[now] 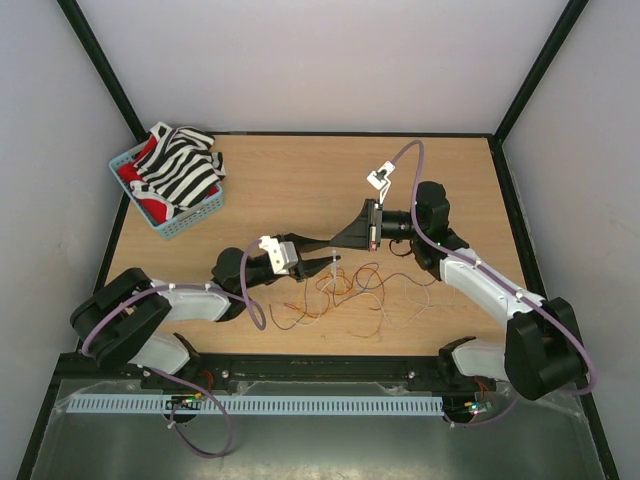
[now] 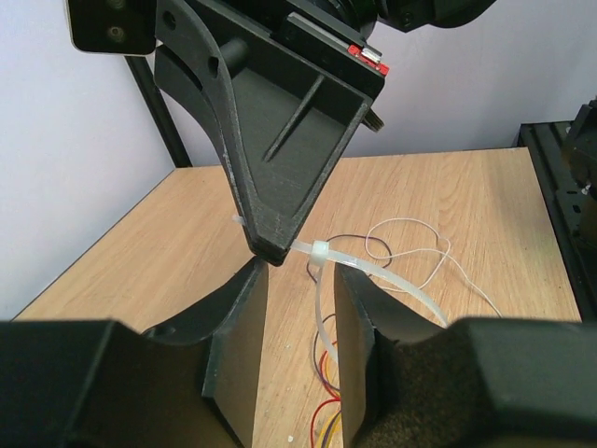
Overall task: Zip-tie the wires
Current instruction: Tie the cable at the center of the board.
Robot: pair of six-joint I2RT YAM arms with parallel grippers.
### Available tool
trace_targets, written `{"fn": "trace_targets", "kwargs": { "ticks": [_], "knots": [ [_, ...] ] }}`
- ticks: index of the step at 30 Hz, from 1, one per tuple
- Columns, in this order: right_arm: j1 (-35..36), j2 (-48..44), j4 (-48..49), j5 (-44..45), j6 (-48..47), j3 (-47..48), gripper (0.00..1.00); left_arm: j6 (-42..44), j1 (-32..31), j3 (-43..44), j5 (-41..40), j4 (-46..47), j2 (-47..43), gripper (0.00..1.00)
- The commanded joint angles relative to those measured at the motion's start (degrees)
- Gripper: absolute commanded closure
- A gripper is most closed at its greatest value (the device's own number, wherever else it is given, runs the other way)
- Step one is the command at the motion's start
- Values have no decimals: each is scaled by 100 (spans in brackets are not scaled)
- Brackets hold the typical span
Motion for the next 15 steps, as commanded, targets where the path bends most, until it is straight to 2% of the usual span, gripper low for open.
{"fn": "trace_targets", "kwargs": {
  "ticks": [1,7,11,15],
  "knots": [
    [-19,-142,282,-72,13,-85,100,-98,39,95,63,188,-86,66],
    [-14,-133,282,-35,-18,-70,100,-125,39,14,33,188,-248,82],
    [-19,-107,276,46,-58,-68,100,-137,39,-34,5,188,-343,96],
    [-25,20,257,116,-105,52,100,-144,40,-91,42,188,-416,100]
  ]
}}
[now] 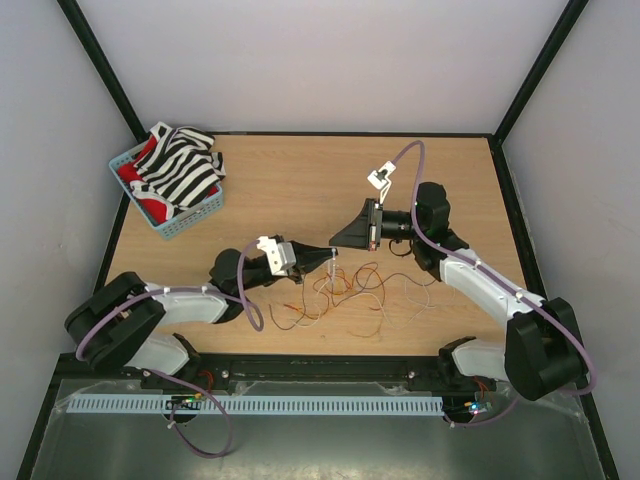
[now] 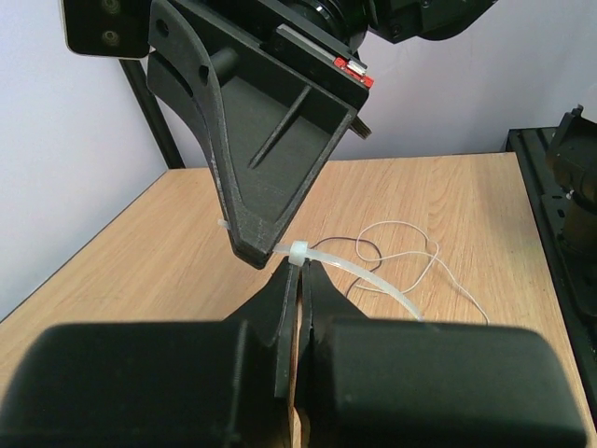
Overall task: Zip-tie the wires
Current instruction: Tie the cable at the center of the board.
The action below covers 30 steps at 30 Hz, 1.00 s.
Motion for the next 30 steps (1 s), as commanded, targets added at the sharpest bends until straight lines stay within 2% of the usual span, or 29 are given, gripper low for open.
{"fn": "trace_targets", "kwargs": {
  "ticks": [1,17,30],
  "knots": [
    [-29,70,142,68,-119,160,100,-49,27,-68,49,315,-239,100],
    [-90,818,-143,540,-500,809,100,316,-299,-145,-43,315,-342,100],
    [-124,950,-482,727,-928,893,100,372,-509,-101,30,315,-212,100]
  ]
}}
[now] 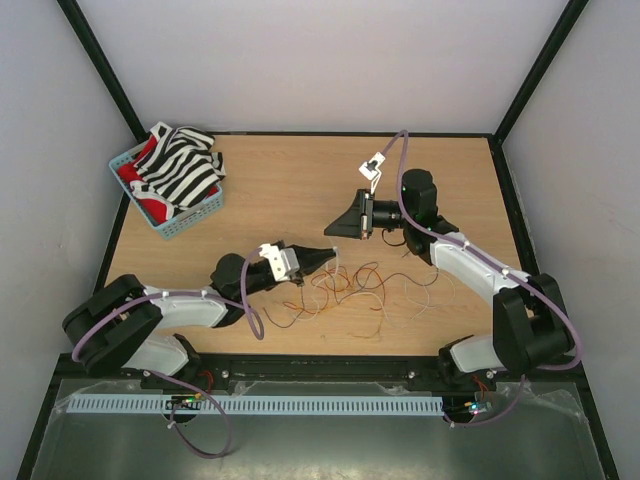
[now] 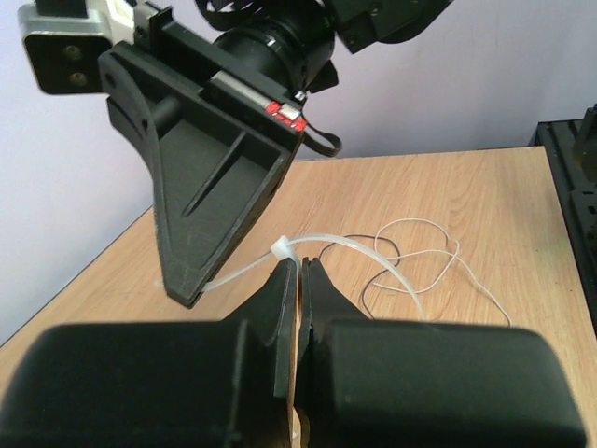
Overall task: Zip-tie the wires
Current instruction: Tie the cable at the center of the board.
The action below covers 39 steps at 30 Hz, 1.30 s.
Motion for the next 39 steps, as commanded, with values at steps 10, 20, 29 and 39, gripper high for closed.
{"fn": "trace_targets", "kwargs": {
  "ticks": [10,20,29,39],
  "knots": [
    [-222,652,-23,482,-449,375,100,31,-367,15,460,389,-54,100],
    [-452,402,40,263,-289,389,82,81,-327,-117,258,389,73,100],
    [-622,-962,-547,115,-485,64,37,-506,54,-69,359,389,265,100],
    [-514,-1205,-567,-194,-284,-538,29,-685,129,51,476,389,314,100]
  ]
}}
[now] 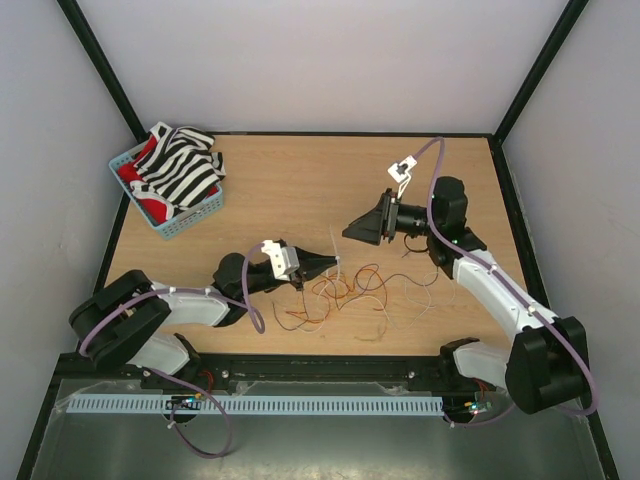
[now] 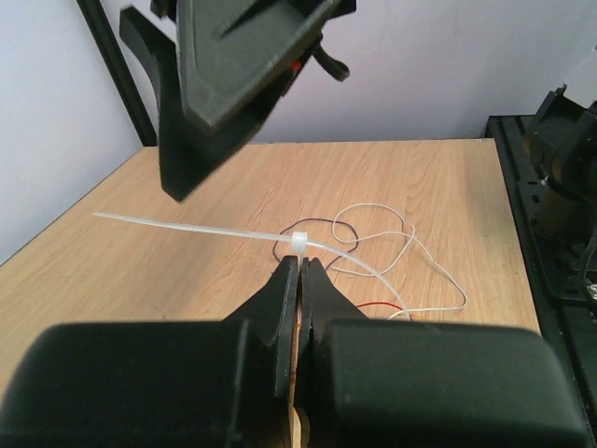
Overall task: Zip-tie the wires
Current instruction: Tie the cable at the center of the board.
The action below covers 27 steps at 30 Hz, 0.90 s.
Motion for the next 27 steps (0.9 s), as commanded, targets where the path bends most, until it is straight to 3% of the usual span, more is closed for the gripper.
{"fn": "trace_targets", "kwargs": {
  "ticks": [1,6,14,21,24,27],
  "knots": [
    [147,27,57,-230,127,-208,29,-183,39,131,154,284,69,100],
    [435,218,183,-238,171,-171,32,-231,39,158,174,284,96,100],
    [646,503,233,-243,218,-115,47,-258,37,162,156,284,58,100],
    [729,523,412,-398,382,-142,78,-240,34,175,67,284,146,100],
    [735,540,415,-425,400,-157,96,-256,36,170,-3,284,171,100],
    [732,564,426,-285,378,-68,100,-267,33,147,35,284,143,100]
  ]
}}
